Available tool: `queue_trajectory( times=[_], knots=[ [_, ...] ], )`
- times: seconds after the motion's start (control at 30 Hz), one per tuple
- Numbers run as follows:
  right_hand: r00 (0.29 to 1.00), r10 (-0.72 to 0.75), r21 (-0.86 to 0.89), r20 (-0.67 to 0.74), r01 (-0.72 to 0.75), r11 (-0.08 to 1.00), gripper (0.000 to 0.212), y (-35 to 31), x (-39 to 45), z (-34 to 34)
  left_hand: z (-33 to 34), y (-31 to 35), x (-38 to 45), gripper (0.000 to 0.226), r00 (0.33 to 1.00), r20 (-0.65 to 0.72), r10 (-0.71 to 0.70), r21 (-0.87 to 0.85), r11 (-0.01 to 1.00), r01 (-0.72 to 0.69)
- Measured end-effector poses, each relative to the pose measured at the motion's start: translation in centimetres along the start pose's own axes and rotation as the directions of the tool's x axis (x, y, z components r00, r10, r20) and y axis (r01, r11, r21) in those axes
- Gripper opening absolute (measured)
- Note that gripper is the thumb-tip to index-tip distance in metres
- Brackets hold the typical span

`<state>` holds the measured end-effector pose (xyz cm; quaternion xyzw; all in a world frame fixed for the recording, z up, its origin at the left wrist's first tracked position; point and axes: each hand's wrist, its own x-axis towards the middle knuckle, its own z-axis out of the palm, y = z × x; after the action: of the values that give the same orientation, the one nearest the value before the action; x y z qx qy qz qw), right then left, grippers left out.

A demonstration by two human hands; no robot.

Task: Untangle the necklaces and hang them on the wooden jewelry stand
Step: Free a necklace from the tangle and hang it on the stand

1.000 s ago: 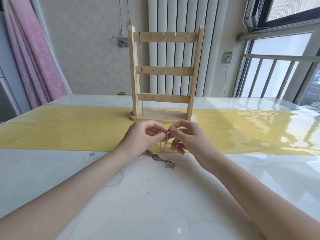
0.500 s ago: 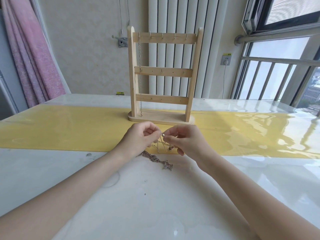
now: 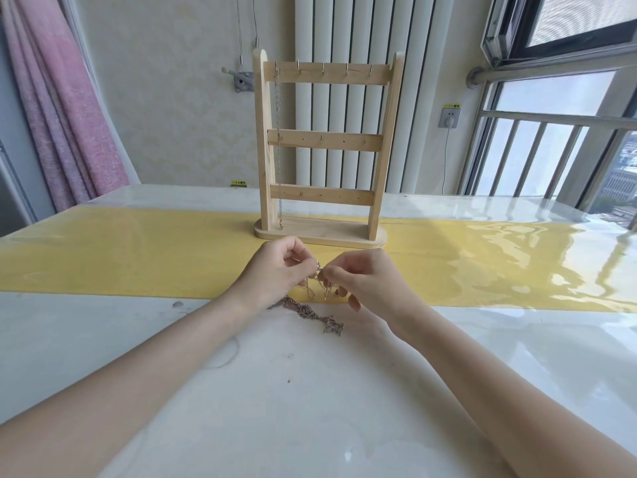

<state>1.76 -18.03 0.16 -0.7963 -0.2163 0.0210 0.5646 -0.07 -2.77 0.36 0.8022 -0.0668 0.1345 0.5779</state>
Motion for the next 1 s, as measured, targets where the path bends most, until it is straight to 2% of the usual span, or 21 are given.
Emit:
queue_trajectory(
  times=[0.1, 0.3, 0.43, 0.6, 0.73, 1.0],
  knots=[
    [1.000, -0.003, 0.047, -0.008, 0.003, 0.999, 0.013, 0.07, 0.04, -0.17, -0.22, 0.06, 0.08, 0.018, 0.999, 0.037, 0.006, 0.009, 1.000, -0.007],
    [1.000, -0.020, 0.015, 0.023, 0.020, 1.000, 0.016, 0.05, -0.08, -0.24, -0.28, 0.09, -0.07, 0.009, 0.998, 0.057, 0.030, 0.093, 0.995, -0.035],
    [0.999, -0.015, 0.109, 0.029, 0.012, 0.994, 0.020, -0.32, -0.25, -0.32, -0.49, 0.17, -0.10, 0.021, 0.998, 0.047, 0.034, 0.103, 0.994, -0.039],
    [0.996, 0.063, 0.250, 0.069, -0.078, 0.965, 0.019, -0.69, -0.40, -0.91, -0.47, 0.58, -0.17, 0.027, 0.994, 0.083, 0.073, 0.106, 0.991, -0.082],
    [0.990, 0.094, 0.256, 0.101, -0.118, 0.959, 0.020, -0.66, -0.42, -0.89, -0.46, 0.82, -0.11, 0.030, 0.992, 0.070, 0.109, 0.141, 0.983, -0.118],
    [0.992, 0.125, 0.245, 0.018, -0.126, 0.961, 0.026, -0.51, -0.27, -0.79, -0.40, 1.00, -0.29, 0.029, 0.991, 0.030, 0.131, 0.122, 0.984, -0.133]
  ],
)
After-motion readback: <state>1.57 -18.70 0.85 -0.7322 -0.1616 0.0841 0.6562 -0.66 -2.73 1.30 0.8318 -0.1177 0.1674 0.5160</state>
